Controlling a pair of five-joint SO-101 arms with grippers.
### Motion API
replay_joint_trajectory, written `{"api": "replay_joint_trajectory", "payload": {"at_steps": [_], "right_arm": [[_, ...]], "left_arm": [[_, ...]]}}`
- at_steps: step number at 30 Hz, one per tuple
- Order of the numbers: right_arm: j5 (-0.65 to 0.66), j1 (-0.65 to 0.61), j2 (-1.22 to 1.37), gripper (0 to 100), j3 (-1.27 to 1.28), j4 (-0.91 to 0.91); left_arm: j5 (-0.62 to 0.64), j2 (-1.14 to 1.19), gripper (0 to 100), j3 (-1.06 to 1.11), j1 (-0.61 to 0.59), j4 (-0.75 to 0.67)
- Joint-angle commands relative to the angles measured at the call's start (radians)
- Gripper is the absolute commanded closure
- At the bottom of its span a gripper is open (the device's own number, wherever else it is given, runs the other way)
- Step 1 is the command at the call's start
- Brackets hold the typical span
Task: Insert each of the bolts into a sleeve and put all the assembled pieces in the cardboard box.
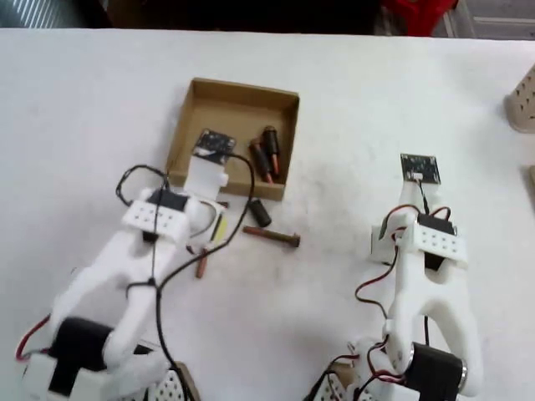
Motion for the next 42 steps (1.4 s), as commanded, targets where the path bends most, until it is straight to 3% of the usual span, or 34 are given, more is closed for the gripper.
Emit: {"api": "replay_joint_trajectory", "payload": {"at_steps": [1, 7, 13, 22, 27, 35, 42], "right_arm": [[0.011, 0.008, -0.039, 98.1, -0.005, -0.012], [0.011, 0.008, -0.039, 98.1, -0.005, -0.012], [0.011, 0.008, -0.039, 98.1, -0.005, -0.012], [0.011, 0.008, -0.039, 98.1, -0.005, -0.012], [0.011, 0.008, -0.039, 98.1, -0.005, -0.012], [0.011, 0.008, -0.039, 98.1, -0.005, -0.012], [0.011, 0.01, -0.039, 98.1, -0.005, -0.012]], "left_arm": [[-0.006, 0.142, 83, -0.132, -0.005, 0.023], [-0.005, 0.312, 83, -0.29, 0.016, 0.14], [-0.011, 0.329, 84, -0.305, 0.018, 0.204], [-0.011, 0.002, 83, -0.063, 0.016, 0.046], [-0.011, -0.09, 83, 0.011, 0.038, 0.058], [-0.003, 0.12, 83, -0.072, 0.061, 0.072], [-0.003, 0.34, 83, -0.279, 0.027, 0.186]]}}
